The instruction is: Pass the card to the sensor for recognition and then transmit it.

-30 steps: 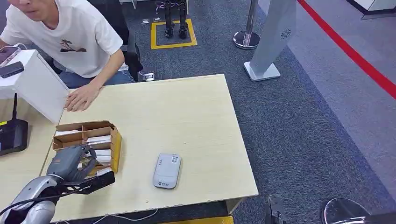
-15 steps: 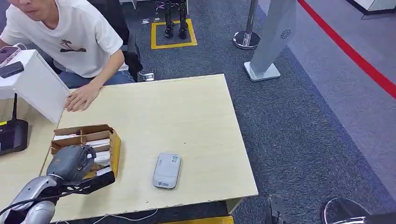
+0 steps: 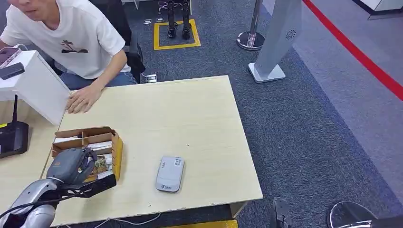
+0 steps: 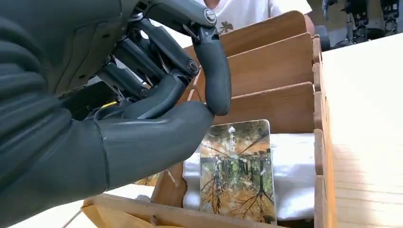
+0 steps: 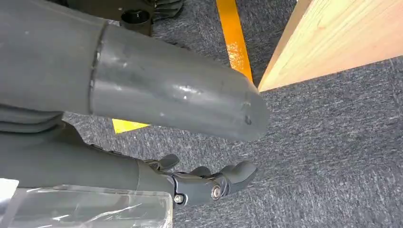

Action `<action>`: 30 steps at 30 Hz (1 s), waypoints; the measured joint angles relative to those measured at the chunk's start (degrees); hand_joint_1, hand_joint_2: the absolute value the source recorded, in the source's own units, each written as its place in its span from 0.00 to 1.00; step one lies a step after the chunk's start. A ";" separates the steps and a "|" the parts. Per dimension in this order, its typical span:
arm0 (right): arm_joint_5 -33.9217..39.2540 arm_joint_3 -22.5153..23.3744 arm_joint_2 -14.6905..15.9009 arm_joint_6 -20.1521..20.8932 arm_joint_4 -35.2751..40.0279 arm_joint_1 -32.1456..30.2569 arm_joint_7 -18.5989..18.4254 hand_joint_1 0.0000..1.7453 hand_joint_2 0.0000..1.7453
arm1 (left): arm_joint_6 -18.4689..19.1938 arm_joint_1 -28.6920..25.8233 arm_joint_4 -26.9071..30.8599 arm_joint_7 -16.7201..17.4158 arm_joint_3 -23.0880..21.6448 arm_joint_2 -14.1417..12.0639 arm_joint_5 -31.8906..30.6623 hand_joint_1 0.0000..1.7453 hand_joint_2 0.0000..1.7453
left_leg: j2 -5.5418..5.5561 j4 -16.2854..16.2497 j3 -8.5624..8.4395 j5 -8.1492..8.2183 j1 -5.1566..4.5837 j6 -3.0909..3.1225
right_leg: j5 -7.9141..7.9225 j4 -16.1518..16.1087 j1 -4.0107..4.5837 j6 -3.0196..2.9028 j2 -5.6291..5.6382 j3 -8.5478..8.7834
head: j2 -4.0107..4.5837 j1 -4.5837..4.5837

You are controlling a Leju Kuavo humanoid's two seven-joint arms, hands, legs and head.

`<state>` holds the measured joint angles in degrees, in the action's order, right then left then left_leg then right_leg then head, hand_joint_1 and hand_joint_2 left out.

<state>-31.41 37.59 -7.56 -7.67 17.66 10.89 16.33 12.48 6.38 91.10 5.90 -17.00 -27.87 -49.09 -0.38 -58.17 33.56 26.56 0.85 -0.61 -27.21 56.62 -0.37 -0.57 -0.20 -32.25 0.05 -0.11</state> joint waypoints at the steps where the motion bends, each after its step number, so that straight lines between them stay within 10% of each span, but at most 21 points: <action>1: 0.02 0.00 0.00 0.00 0.00 0.00 0.00 0.00 0.00 | -0.07 -0.02 0.02 0.00 0.00 0.00 0.00 1.00 1.00 | 0.00 0.00 0.00 0.00 0.00 0.00 | 0.00 0.00 0.00 0.00 0.00 0.00 | 0.00 0.00; 14: 0.35 -0.04 0.00 0.09 0.00 -0.20 0.68 0.00 0.00 | -2.89 -1.22 1.90 -0.02 0.48 0.94 -1.71 1.00 1.00 | 0.00 0.00 0.00 0.00 0.00 0.00 | 0.00 0.00 0.00 0.00 0.00 0.00 | 0.02 0.02; 15: 0.37 -0.04 0.00 0.13 0.00 -0.28 0.77 0.00 0.00 | -3.35 -1.56 2.21 -0.02 0.55 1.01 -2.19 0.00 1.00 | 0.00 0.00 0.00 0.00 0.00 0.00 | 0.00 0.00 0.00 0.00 0.00 0.00 | 0.00 0.00; 16: 0.48 -0.04 0.00 0.13 0.00 -0.38 0.90 0.00 0.00 | -3.78 -1.91 2.62 -0.02 0.68 1.14 -2.60 0.00 1.00 | 0.00 0.00 0.00 0.00 0.00 0.00 | 0.00 0.00 0.00 0.00 0.00 0.00 | 0.00 0.02; 17: 0.61 -0.04 0.00 0.13 0.00 -0.47 1.03 0.00 0.00 | -4.18 -2.18 3.00 -0.04 0.85 1.29 -3.00 0.00 0.00 | 0.00 0.00 0.00 0.00 0.00 0.00 | 0.00 -0.01 0.00 0.00 0.00 0.00 | 0.00 0.00; 24: 1.07 -0.04 0.00 0.13 0.00 -0.81 1.49 0.00 0.00 | -4.79 -4.30 6.01 -1.82 0.87 2.89 -2.84 0.00 0.00 | -0.01 0.00 0.00 0.00 -0.01 0.00 | 0.00 -0.01 0.00 0.00 0.00 0.00 | 0.00 0.00; 30: 1.90 -0.02 0.00 0.11 -0.02 -1.42 2.32 0.00 0.00 | -12.57 -9.15 9.90 -2.45 0.81 6.55 -4.59 0.00 0.00 | -0.01 0.00 0.02 0.05 -0.03 0.02 | -0.02 -0.03 -0.02 0.01 0.00 0.00 | 0.00 0.00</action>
<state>-29.51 37.57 -7.56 -7.56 17.64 9.47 18.65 -0.09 -2.77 101.00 3.45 -16.20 -21.32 -53.68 -0.39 -58.17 33.58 26.60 0.82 -0.59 -27.22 56.59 -0.39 -0.55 -0.19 -32.25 0.04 -0.11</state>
